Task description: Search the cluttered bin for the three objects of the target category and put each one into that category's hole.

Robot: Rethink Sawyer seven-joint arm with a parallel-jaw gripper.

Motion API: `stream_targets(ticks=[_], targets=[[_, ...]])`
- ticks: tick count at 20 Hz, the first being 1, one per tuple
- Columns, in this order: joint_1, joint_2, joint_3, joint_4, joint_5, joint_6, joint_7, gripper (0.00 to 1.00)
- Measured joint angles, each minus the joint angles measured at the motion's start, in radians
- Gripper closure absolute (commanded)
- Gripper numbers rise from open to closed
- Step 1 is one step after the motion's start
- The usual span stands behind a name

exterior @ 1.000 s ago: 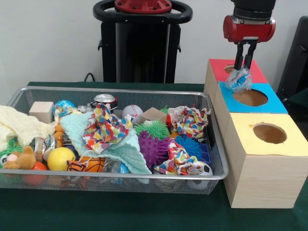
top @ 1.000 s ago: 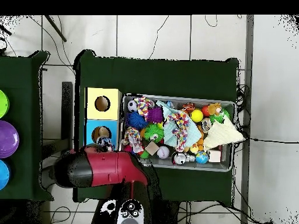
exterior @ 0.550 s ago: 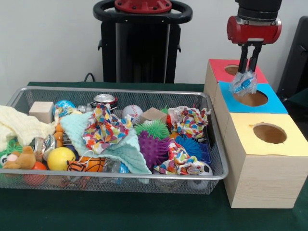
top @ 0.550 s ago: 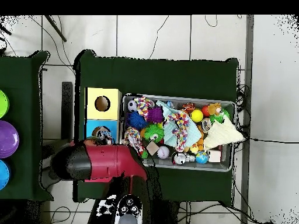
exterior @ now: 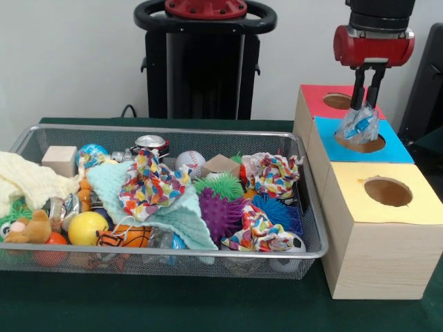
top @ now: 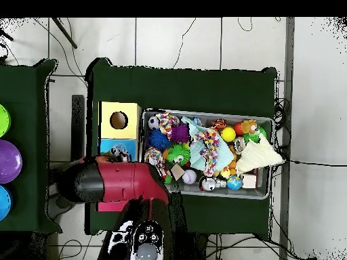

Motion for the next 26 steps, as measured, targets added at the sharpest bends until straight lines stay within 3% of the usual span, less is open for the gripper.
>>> stream_targets(ticks=[26], targets=[[0.017, 0.030, -0.002, -0.014, 0.005, 0.000, 0.000, 1.00]])
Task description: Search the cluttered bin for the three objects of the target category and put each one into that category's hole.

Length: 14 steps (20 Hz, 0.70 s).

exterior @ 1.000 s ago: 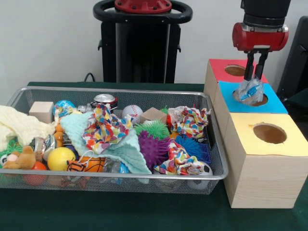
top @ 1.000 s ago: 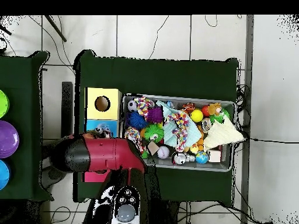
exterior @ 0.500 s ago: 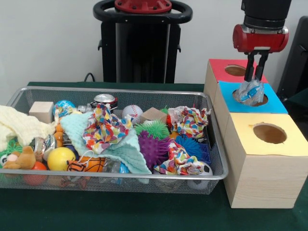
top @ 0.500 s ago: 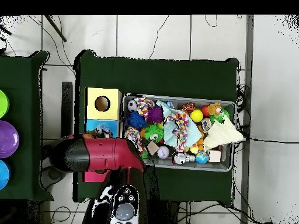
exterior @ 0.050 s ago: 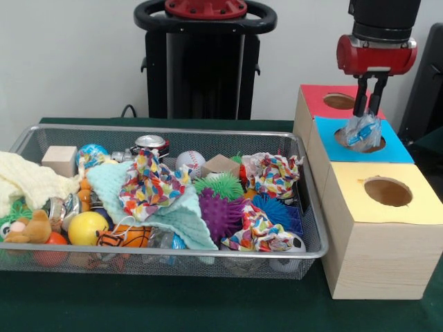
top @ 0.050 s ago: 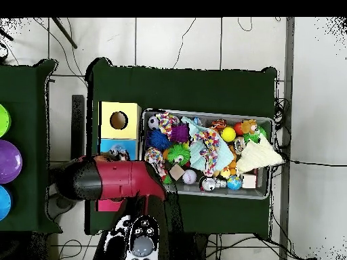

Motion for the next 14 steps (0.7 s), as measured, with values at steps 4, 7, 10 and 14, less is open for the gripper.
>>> stream_targets(ticks=[4, 7, 10, 14], targets=[[0.007, 0.006, 0.000, 0.000, 0.000, 0.000, 0.000, 1.00], [0.008, 0.013, 0.000, 0.000, 0.000, 0.000, 0.000, 1.00], [0.008, 0.022, 0.000, 0.001, 0.000, 0.000, 0.000, 1.00], [0.010, 0.024, 0.000, 0.002, 0.000, 0.000, 0.000, 1.00]])
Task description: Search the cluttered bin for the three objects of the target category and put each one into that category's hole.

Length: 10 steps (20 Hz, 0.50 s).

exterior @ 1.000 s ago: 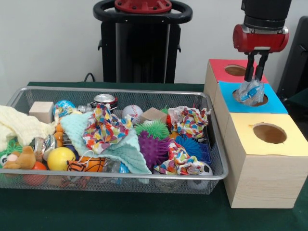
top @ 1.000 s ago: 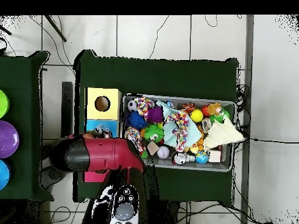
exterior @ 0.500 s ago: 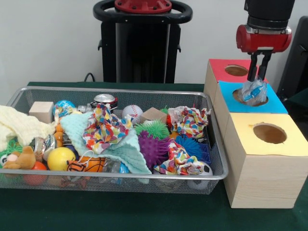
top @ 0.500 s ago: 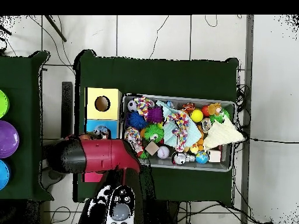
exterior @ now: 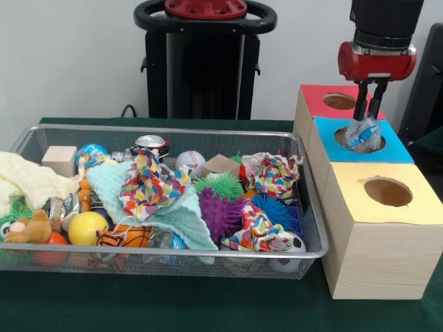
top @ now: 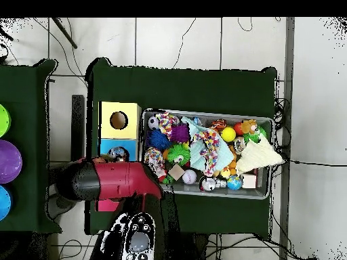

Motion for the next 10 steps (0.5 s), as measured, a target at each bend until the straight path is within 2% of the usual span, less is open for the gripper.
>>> stream_targets(ticks=[10], targets=[[0.000, 0.001, 0.000, 0.004, 0.000, -0.007, 0.000, 1.00]])
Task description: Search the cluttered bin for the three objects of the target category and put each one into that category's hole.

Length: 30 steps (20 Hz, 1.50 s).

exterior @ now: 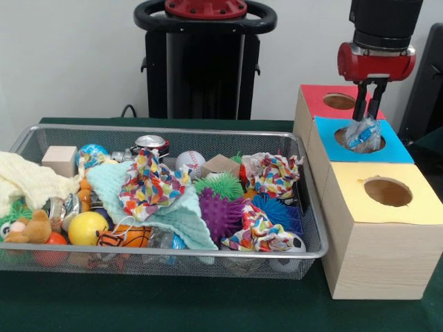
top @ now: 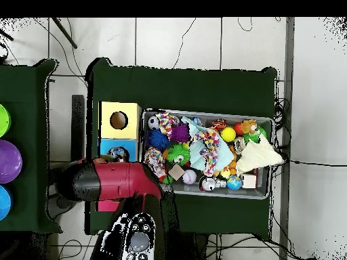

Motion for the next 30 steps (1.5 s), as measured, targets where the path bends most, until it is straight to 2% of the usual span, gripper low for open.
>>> stream_targets(ticks=[1, 2, 14, 30], targets=[[0.000, 0.000, 0.000, 0.000, 0.000, 0.000, 0.000, 1.00], [0.000, 0.001, 0.000, 0.000, -0.001, -0.002, 0.000, 0.00], [-0.005, 0.021, 0.000, 0.000, -0.002, -0.034, 0.000, 0.00], [-0.045, 0.012, 0.000, 0.003, -0.003, -0.047, 0.000, 0.00]])
